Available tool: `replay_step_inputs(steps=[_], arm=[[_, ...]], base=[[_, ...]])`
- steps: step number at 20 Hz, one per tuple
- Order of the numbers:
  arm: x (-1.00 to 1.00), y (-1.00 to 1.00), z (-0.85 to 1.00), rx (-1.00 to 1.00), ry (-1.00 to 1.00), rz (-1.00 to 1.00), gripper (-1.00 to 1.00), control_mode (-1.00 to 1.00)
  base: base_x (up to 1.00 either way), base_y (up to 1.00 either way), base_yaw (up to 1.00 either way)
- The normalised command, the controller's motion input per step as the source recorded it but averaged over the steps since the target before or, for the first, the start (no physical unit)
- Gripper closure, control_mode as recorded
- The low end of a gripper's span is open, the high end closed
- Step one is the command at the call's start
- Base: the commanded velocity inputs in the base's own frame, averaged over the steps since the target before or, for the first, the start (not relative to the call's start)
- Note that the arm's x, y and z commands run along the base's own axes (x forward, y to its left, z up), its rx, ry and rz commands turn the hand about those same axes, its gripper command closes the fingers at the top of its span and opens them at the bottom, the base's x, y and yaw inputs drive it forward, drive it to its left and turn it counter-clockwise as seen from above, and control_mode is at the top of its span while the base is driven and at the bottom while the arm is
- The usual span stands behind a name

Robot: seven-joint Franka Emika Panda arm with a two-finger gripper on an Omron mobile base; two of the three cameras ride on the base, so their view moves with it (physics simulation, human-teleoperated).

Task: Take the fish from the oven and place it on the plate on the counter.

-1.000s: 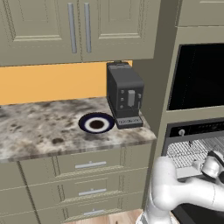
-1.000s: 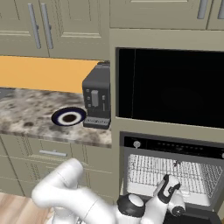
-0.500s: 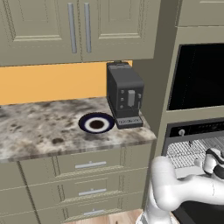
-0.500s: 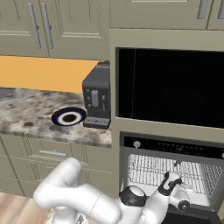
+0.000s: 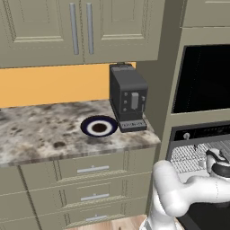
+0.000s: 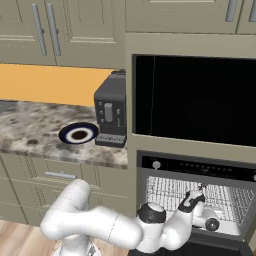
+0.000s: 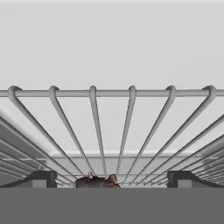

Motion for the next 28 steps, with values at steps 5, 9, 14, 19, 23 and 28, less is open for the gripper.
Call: replay_step_inputs(steps=[5,9,14,19,23,28], arm=[[-0.06,0.0,-0.95,0.0,-0.05,0.0,-1.0,-1.0],[-0.42,0.0,-1.0,0.02,-0.12,0.0,-1.0,-1.0],[-0.55,0.0,-1.0,0.03,-0.14,0.0,-1.0,-1.0],[-0.39,0.0,-1.0,0.02,-0.13,0.0,-1.0,-1.0],[-0.6,0.01,-1.0,0.0,-0.01,0.0,-1.0,-1.0],[-0.55,0.04,-1.0,0.0,0.0,0.01,-1.0,-1.0]], base=[[0.0,0.0,0.0],[0.0,0.0,0.0],[0.0,0.0,0.0],[0.0,0.0,0.0],[0.0,0.0,0.0],[0.0,0.0,0.0]])
